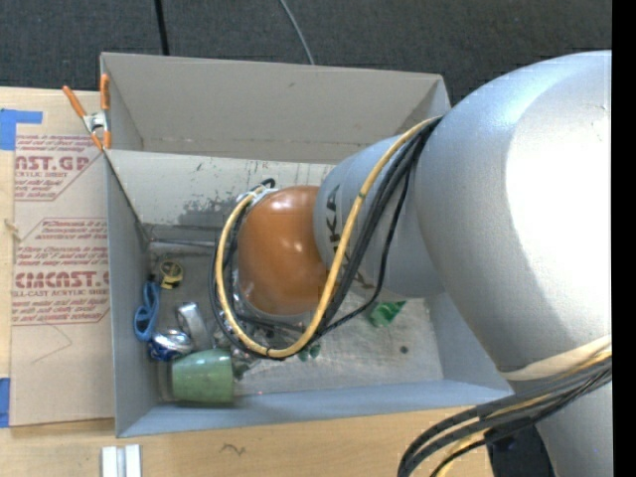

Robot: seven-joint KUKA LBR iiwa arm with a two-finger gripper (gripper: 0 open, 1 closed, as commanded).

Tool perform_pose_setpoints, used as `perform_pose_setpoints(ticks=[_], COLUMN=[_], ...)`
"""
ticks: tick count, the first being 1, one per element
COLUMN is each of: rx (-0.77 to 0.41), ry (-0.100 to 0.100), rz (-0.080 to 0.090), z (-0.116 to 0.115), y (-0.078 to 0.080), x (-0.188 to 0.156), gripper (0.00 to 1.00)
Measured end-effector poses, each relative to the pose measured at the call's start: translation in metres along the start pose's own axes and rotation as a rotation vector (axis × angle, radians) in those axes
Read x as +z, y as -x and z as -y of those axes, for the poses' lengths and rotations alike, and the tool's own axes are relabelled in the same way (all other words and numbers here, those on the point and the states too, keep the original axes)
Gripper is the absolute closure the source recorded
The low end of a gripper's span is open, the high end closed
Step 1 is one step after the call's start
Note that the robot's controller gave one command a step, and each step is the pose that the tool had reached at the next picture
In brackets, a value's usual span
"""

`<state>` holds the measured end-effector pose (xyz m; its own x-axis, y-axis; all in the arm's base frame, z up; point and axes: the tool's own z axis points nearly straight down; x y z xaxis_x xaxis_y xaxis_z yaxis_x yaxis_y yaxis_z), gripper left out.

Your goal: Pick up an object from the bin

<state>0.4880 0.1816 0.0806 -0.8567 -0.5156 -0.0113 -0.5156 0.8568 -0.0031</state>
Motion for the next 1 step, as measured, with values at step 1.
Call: perform_pose_setpoints(ticks=[1], rx=[-0.2], ry=[0.002], rz=[0.001], z=[-0.0164], y=[0.0263], x=[-0.209], gripper=[1.0])
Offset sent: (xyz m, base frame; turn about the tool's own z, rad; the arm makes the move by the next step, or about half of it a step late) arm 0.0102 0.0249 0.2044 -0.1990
